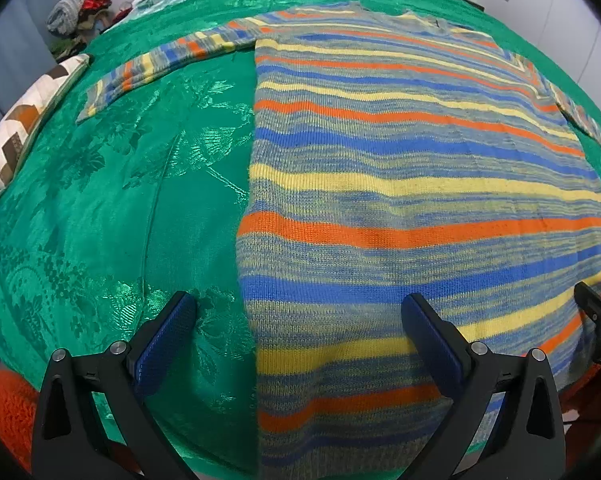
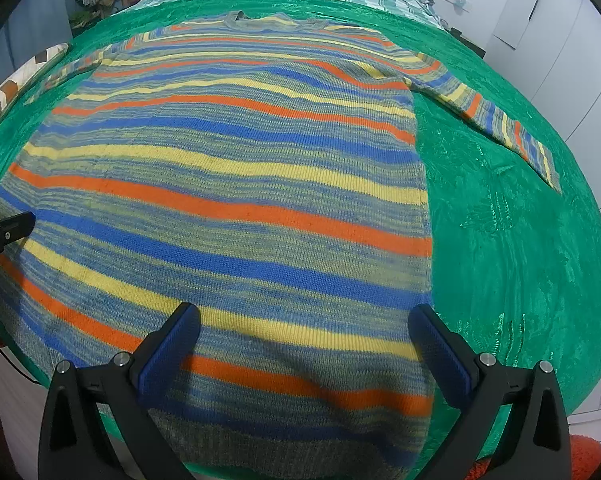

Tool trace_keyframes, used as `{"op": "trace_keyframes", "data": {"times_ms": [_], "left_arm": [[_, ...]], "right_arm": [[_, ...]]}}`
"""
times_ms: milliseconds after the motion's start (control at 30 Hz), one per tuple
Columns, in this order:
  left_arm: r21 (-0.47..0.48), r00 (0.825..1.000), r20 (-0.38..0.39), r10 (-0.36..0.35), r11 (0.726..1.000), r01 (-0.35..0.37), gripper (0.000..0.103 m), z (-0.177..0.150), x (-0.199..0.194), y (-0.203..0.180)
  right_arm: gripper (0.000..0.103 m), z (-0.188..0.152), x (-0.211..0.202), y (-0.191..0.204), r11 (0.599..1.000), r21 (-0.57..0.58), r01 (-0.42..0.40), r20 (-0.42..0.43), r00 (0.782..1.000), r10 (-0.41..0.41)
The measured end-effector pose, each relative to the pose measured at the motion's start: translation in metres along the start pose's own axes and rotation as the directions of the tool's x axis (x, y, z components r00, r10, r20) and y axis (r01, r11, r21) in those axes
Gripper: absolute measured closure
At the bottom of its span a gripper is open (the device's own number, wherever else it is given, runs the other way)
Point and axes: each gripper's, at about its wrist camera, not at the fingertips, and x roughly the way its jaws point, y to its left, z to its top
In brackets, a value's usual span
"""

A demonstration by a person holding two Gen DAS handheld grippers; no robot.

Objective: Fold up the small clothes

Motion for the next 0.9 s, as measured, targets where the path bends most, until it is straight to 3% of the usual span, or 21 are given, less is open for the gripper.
{"op": "trace_keyframes", "data": {"times_ms": [233,333,400,500,567,667,733,800,900], "left_arm": [[0.013,0.998,0.053,0.041,0.999,-0.041,0.0,-0.006,-0.003,-0.007],[0.025,1.0,-0.002,-0.011,1.0,0.011,0.001,0.004,-0.008,0.0],[0.029,0.999,-0.014,-0.051,0.998,0.052,0.001,0.016,-0.017,0.01],[0.004,0.997,0.065,-0.048,0.999,0.047,0.001,0.031,-0.039,0.028],[-0.03,0.993,0.107,-0.05,0.998,0.054,0.001,0.038,-0.05,0.038],[-0.101,0.985,0.163,-0.058,0.992,0.075,0.001,0.037,-0.06,0.049],[-0.136,0.982,0.184,-0.04,0.989,0.066,0.001,0.028,-0.057,0.052],[-0.151,0.984,0.176,-0.023,0.987,0.05,0.001,0.017,-0.051,0.053],[-0.141,0.993,0.114,-0.021,0.989,0.037,0.001,0.002,-0.033,0.052]], "right_arm": [[0.0,-0.002,0.003,-0.011,0.994,0.087,-0.068,-0.02,0.997,0.07],[0.003,0.008,-0.007,-0.024,0.986,0.082,-0.144,-0.053,0.988,0.148],[0.004,0.018,-0.022,-0.051,0.967,0.138,-0.214,0.03,0.977,0.212],[0.004,0.045,-0.035,-0.127,0.934,0.245,-0.26,0.161,0.961,0.225],[0.004,0.066,-0.032,-0.194,0.889,0.369,-0.269,0.226,0.954,0.195],[0.007,0.087,-0.004,-0.306,0.758,0.592,-0.272,0.261,0.955,0.139],[0.027,0.091,0.026,-0.359,0.669,0.696,-0.259,0.226,0.964,0.138],[0.036,0.094,0.053,-0.388,0.607,0.751,-0.259,0.197,0.966,0.169],[0.044,0.109,0.074,-0.4,0.588,0.754,-0.294,0.218,0.956,0.198]]}}
